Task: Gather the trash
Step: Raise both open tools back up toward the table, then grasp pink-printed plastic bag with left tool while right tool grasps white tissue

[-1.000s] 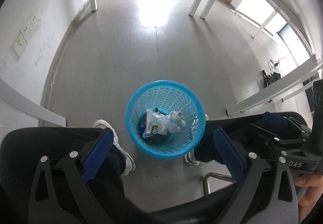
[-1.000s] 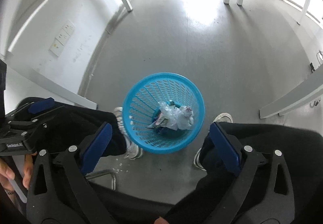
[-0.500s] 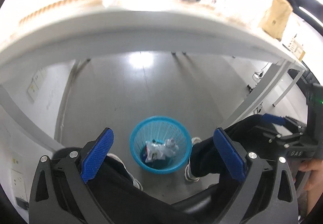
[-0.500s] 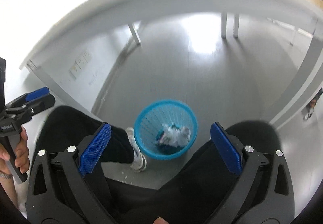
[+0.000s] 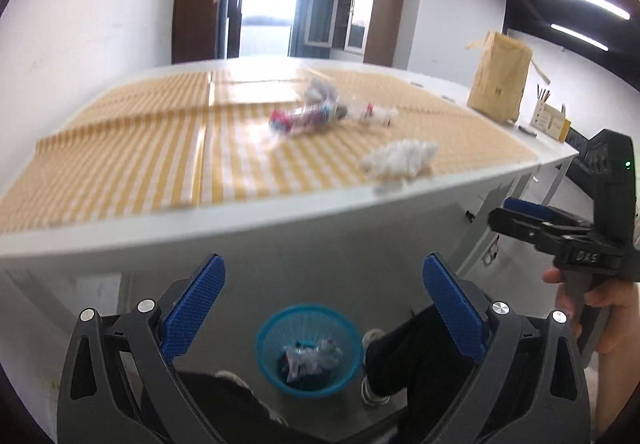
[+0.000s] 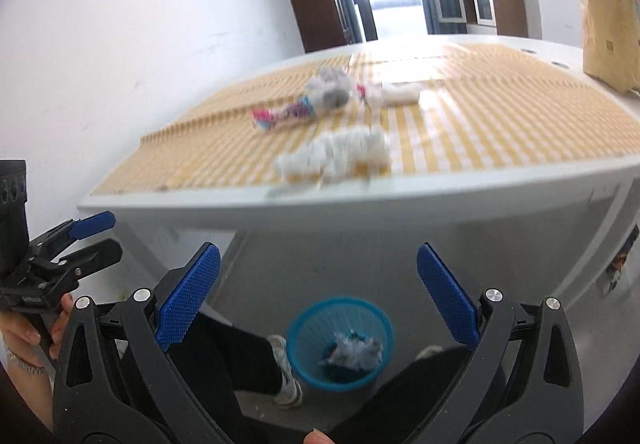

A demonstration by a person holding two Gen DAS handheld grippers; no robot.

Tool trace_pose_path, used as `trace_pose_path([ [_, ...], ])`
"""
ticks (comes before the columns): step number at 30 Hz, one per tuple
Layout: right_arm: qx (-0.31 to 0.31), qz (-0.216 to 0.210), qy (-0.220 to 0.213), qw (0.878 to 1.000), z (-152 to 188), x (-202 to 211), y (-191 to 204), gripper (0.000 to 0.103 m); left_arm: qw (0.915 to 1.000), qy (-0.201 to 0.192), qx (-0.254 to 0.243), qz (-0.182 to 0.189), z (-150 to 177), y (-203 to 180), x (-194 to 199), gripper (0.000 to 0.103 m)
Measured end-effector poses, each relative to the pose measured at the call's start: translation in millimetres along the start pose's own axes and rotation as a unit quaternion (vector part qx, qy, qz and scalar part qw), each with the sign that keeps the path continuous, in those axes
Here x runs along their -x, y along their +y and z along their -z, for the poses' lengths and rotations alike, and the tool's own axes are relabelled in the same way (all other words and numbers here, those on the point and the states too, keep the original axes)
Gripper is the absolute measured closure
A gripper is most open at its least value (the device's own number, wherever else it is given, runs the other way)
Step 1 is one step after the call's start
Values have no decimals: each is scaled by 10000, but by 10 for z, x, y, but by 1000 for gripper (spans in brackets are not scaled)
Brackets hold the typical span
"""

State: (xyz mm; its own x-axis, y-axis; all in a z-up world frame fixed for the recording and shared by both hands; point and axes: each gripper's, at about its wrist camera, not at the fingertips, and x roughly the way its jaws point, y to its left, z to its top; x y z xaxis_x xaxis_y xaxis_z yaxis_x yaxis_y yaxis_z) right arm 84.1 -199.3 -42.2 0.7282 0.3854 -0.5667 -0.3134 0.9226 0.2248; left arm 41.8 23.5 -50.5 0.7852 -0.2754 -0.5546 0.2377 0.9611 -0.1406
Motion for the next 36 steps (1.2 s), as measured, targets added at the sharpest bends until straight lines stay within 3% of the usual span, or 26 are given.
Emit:
trace_pose_path([
  [10,12,-1,-147,9999,-435,-279,-169,12,10000,-89,-5,-27,-577,-35,-237,6],
  [20,-5,-113,73,9999,-659,-790,-341,15,9995,233,-81,-204,-1004,77,-928,7],
  [28,-81,-333,362,9988,-723,-1088,-455,38,9978,540,-309,-229,-1336,174,-1465,7],
  [32,-85,-367,368,9986,-712,-1136,-464,45,9946,801,-574,-312,-1417,203,-1759,9],
  [36,-83,-267,353,9990,-708,-1134,-508,66,9911,1207,-566,-51,-1471,261,-2009,11],
])
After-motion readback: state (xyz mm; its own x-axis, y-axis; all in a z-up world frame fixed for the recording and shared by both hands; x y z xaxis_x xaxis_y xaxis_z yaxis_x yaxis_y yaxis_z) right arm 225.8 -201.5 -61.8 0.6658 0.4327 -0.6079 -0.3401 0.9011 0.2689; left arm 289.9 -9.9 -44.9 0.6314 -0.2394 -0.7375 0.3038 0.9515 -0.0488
